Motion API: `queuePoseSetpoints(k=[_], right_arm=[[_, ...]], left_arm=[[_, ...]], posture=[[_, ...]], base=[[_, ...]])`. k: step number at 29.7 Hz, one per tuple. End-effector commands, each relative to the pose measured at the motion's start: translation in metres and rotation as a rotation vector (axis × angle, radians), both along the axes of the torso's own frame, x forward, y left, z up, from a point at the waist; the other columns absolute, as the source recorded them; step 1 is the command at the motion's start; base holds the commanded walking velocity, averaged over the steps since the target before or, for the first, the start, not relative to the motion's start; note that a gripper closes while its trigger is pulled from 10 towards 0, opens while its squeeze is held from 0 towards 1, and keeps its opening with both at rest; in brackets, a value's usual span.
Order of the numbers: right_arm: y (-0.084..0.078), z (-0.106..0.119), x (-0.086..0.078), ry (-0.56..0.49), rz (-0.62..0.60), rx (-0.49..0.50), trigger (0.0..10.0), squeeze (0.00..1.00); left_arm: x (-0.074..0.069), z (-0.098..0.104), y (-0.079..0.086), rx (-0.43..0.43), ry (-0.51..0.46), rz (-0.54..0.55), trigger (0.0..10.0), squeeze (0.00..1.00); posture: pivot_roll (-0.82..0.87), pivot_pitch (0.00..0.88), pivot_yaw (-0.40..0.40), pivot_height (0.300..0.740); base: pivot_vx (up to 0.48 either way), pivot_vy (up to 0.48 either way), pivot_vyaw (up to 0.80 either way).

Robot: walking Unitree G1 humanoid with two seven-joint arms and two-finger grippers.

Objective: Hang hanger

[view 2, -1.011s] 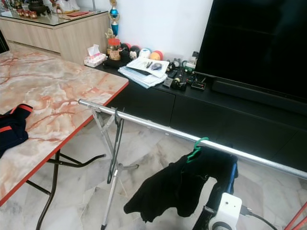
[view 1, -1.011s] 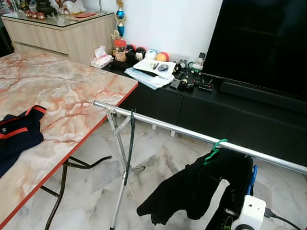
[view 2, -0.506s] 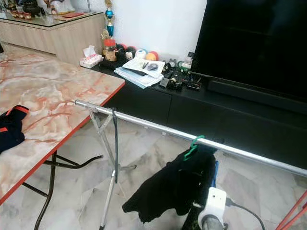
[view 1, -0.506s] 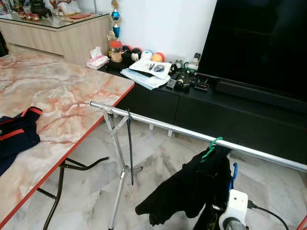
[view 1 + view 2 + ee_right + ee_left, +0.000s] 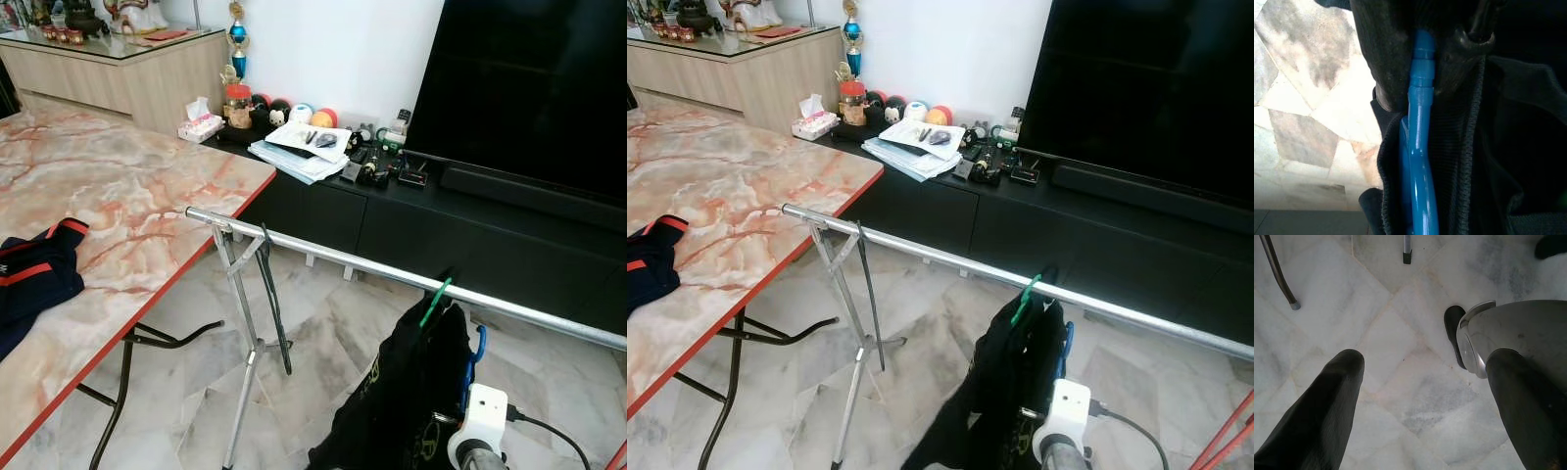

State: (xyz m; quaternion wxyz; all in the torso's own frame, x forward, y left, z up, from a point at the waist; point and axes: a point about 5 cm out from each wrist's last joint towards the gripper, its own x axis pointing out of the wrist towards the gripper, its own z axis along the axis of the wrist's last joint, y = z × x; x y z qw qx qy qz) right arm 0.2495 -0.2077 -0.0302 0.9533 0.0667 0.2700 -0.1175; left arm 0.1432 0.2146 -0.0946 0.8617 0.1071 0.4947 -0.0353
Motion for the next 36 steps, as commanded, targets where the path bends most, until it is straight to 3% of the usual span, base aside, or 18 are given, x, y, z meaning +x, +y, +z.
queuePoseSetpoints(k=[1, 7, 23, 36], right_arm=[[-0.005, 0.01, 0.009, -0.061, -0.006, -0.021, 10.0, 0.0], [-0.004, 0.015, 0.015, -0.092, -0.002, -0.028, 10.0, 0.0], [-0.001, 0.013, 0.014, -0.088, -0.013, -0.02, 10.0, 0.0], [-0.007, 0.016, 0.017, -0.09, -0.055, -0.043, 10.0, 0.0]], left_arm=[[-0.003, -0.001, 0.002, -0.006, 0.008, 0.021, 10.0, 0.0], [-0.006, -0.002, 0.002, -0.007, 0.015, 0.02, 10.0, 0.0], [-0.019, -0.007, 0.001, 0.002, 0.06, 0.029, 10.0, 0.0], [-0.033, -0.009, 0.016, 0.032, 0.106, 0.046, 10.0, 0.0]], posture=[[0.22, 0.0, -0.04, 0.74], [0.22, 0.0, -0.043, 0.74], [0.24, 0.0, -0.047, 0.74], [0.24, 0.0, -0.043, 0.74]], base=[[0.0, 0.0, 0.0], [0.0, 0.0, 0.0], [-0.277, 0.0, 0.0], [-0.317, 0.0, 0.0]])
